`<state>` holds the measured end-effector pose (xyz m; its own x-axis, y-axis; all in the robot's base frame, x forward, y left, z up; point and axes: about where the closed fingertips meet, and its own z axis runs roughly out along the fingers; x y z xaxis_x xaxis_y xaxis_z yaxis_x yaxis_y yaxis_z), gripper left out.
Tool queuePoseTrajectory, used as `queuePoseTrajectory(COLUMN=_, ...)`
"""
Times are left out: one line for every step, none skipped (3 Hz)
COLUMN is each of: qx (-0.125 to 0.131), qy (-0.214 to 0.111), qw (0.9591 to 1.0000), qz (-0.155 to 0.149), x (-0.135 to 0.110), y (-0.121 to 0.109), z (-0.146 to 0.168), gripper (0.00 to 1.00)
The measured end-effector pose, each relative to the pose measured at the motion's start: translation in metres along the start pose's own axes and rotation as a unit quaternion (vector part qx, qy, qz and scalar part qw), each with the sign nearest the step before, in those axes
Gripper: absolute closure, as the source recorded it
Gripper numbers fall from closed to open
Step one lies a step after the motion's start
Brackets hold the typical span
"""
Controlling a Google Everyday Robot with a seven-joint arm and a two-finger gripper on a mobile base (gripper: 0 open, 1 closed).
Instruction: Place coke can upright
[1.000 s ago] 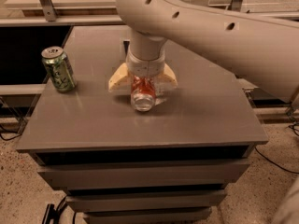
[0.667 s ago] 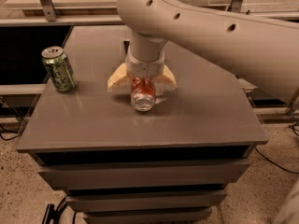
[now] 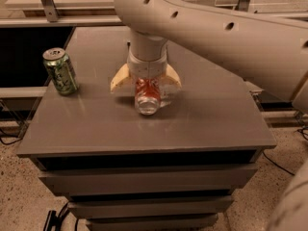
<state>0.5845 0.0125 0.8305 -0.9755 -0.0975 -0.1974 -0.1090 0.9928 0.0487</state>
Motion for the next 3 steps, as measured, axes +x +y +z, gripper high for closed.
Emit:
queuePoseTrajectory(qx=0.01, qy=0.008, qw=0.9999, qz=-0.005, x=-0.0036, y=-0.0006, z=-0.0015, gripper=0.0)
queuePoseTrajectory(qx=0.017, qy=0.018, qw=0.9997, qz=-0.009, x=-0.0071, y=-0.0031, z=-0.002, gripper=0.0)
queuePoseTrajectory(qx=0.02, qy=0.026, qw=0.9993, qz=-0.019, x=-0.0088, y=-0.0042, z=-0.0018, gripper=0.17)
